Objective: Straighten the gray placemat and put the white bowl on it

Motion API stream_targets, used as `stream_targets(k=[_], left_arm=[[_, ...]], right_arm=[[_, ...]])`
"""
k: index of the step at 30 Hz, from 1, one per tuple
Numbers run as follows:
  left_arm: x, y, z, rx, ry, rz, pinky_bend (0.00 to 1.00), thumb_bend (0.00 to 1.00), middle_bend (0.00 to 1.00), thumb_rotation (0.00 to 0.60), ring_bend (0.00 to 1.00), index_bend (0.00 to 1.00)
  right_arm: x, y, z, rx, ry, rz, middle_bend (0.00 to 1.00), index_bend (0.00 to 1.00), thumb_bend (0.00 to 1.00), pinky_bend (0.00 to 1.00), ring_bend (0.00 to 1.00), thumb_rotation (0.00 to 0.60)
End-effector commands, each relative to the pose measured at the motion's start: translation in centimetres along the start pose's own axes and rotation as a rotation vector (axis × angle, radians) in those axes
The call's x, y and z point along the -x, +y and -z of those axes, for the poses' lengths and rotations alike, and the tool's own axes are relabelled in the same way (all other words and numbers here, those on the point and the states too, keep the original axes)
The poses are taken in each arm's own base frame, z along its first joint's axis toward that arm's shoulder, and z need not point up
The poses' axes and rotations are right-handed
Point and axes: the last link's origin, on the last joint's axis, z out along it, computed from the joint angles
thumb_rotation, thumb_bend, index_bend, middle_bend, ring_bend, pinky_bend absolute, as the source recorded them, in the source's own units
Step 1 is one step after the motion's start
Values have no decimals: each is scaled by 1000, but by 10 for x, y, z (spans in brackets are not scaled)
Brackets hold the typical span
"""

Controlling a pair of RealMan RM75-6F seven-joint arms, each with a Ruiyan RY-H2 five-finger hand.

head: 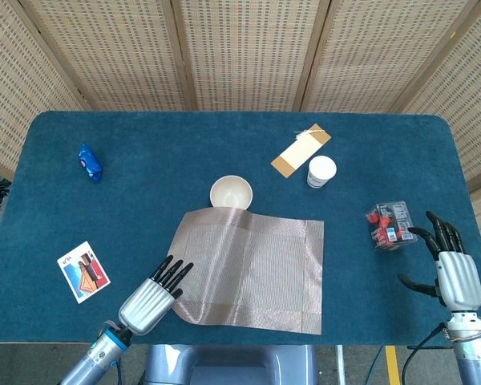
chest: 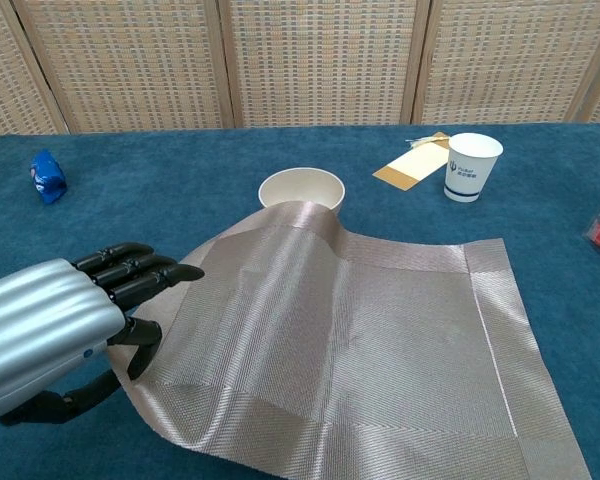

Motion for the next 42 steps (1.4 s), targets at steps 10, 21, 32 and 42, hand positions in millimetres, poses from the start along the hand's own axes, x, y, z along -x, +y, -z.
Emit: stream_targets(k=[10,21,32,42], left_arm=[[-2,-11,10,120,-89,-20,0,633,0,600,0,616],[-2,-15,17,191,-150,-29,0,611,0,600,0,581],[-11,-34,15,121,-162,-18,0,139,0,600,0,16],[-30,-55,3,49,-98,32,0,139,0,600,0,27]], right_arm=[[1,-1,0,0,-4,5,0,263,156,0,0,600],[1,-1,1,1,-4,6,0,263,156,0,0,600],[1,-1,1,2,0,9,0,263,156,0,0,600],[0,0,0,7,4,9,0,263,156,0,0,600]])
